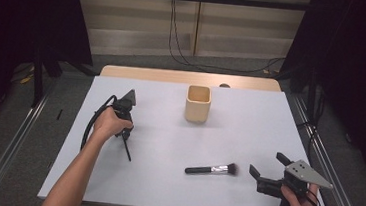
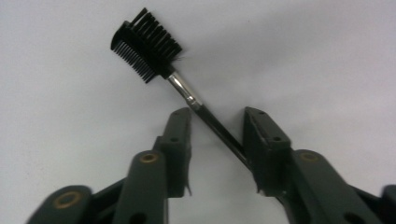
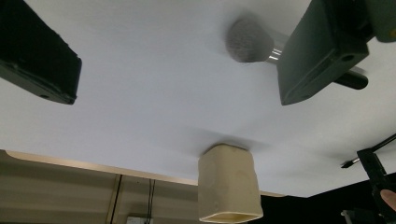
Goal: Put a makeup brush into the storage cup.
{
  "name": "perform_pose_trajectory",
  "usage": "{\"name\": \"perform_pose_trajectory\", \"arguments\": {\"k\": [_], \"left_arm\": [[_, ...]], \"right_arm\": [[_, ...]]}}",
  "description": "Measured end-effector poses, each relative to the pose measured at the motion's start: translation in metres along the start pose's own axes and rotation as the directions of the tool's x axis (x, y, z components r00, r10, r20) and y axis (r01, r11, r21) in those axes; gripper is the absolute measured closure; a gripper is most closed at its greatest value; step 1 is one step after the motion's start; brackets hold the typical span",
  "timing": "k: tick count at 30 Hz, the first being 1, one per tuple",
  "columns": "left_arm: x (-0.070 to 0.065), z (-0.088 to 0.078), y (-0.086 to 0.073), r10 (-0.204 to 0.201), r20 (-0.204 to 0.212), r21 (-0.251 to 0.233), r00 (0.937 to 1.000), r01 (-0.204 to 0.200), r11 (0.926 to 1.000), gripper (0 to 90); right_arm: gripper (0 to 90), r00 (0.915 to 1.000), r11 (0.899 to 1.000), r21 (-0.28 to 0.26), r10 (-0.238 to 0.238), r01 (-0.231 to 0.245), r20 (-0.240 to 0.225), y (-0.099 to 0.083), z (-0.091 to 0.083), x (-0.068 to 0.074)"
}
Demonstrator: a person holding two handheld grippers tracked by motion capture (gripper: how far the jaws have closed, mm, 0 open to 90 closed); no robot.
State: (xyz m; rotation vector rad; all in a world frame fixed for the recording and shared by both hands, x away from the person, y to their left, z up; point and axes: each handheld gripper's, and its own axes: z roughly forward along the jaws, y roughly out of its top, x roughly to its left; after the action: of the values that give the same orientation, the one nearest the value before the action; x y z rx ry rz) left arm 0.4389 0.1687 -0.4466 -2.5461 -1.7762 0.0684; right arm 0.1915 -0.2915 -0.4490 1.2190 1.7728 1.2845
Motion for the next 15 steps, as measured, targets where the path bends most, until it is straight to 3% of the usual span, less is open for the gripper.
{"name": "perform_pose_trajectory", "arguments": {"k": [1, 6, 15], "left_arm": [[0.001, -0.0006, -0.0008, 0.009, 0.001, 0.003, 1.0, -0.009, 1.0, 71.4], [0.0051, -0.0003, -0.0022, 0.001, 0.017, -0.009, 0.9999, -0.001, 1.0, 80.0], [0.0081, -0.0003, -0.0049, 0.014, 0.023, -0.027, 0.9996, -0.013, 0.9996, 86.1]], "right_arm": [[0.0, 1.0, 1.0, 0.0, 0.001, -0.001, 0.001, -0.0001, 0.0, -0.0003], [0.0, 1.0, 1.0, -0.001, 0.001, -0.001, 0.002, -0.0002, -0.0002, -0.0007], [0.0, 1.0, 1.0, 0.002, -0.001, 0.001, 0.001, -0.0001, 0.0001, -0.0001]]}}
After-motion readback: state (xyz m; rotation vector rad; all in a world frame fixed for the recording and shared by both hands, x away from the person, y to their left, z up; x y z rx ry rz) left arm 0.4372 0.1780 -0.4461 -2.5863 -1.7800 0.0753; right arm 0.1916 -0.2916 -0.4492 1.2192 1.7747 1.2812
